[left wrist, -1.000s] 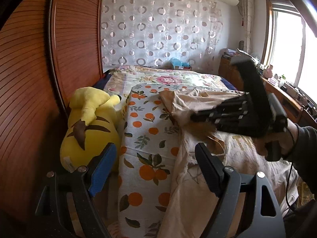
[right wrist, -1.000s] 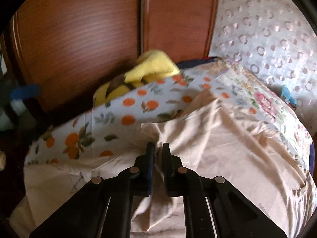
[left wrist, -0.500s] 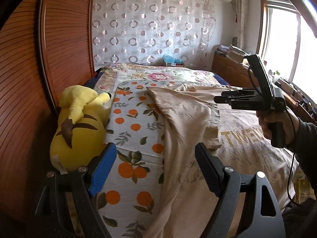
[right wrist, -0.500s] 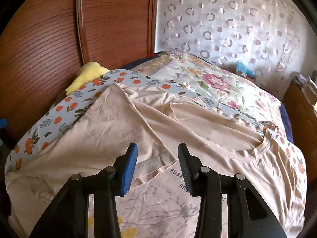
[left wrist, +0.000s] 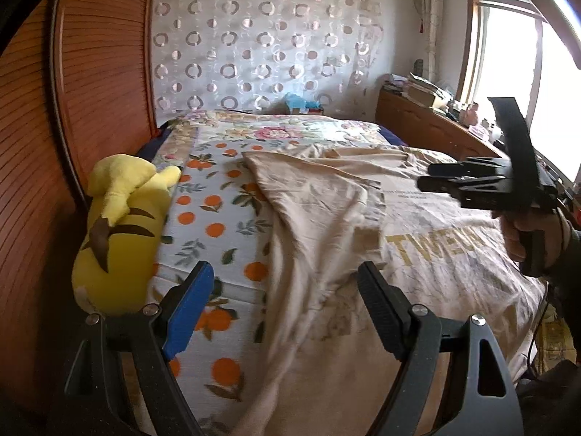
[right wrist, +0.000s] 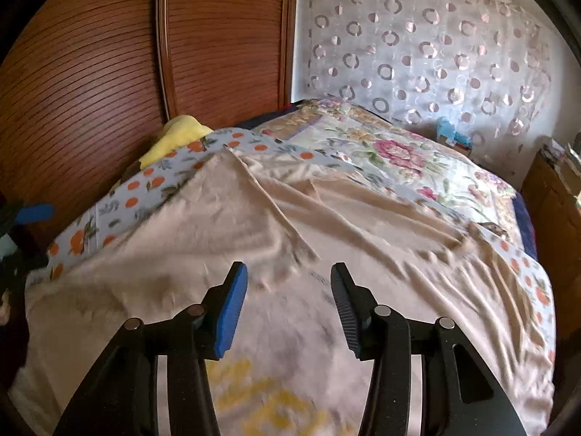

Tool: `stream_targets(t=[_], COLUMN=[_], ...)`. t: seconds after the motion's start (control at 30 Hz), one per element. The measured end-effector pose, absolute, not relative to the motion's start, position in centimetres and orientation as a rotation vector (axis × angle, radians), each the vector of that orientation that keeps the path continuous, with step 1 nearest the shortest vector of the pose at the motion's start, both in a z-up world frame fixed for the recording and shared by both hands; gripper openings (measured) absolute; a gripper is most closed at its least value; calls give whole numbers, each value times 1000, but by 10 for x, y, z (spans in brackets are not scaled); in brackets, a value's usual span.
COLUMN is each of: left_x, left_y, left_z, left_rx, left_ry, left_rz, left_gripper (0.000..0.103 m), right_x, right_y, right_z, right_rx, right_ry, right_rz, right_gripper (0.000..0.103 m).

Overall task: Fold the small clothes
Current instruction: 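Fold the T-shirt side inward over the body with the left tool and release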

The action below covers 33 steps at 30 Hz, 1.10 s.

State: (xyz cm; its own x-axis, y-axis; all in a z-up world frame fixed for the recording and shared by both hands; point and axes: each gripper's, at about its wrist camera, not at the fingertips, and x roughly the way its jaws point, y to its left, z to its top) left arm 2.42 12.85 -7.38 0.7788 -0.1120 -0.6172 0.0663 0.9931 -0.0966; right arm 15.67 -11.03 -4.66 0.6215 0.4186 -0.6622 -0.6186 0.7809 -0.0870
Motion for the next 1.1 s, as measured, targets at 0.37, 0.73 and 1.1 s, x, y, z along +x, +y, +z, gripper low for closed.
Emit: stream_targets(t=[0.37,0.73,1.1], left_x=[39,71,83], left_y=[89,51,47], left_z=[-77,-94,-102], left_rx=[-56,0,48], left_ry=[676,792,836], left_rz=[-200,-312,-270], left_gripper=[82,36,10], right_x=[98,42,5], right_y=[-238,-347,-367], right_z=[-65,-73,-66], right_rx=[-243,-104,-64], right_ry=[728,771,760], right_rz=[426,207,142], right_gripper=[66,69,69])
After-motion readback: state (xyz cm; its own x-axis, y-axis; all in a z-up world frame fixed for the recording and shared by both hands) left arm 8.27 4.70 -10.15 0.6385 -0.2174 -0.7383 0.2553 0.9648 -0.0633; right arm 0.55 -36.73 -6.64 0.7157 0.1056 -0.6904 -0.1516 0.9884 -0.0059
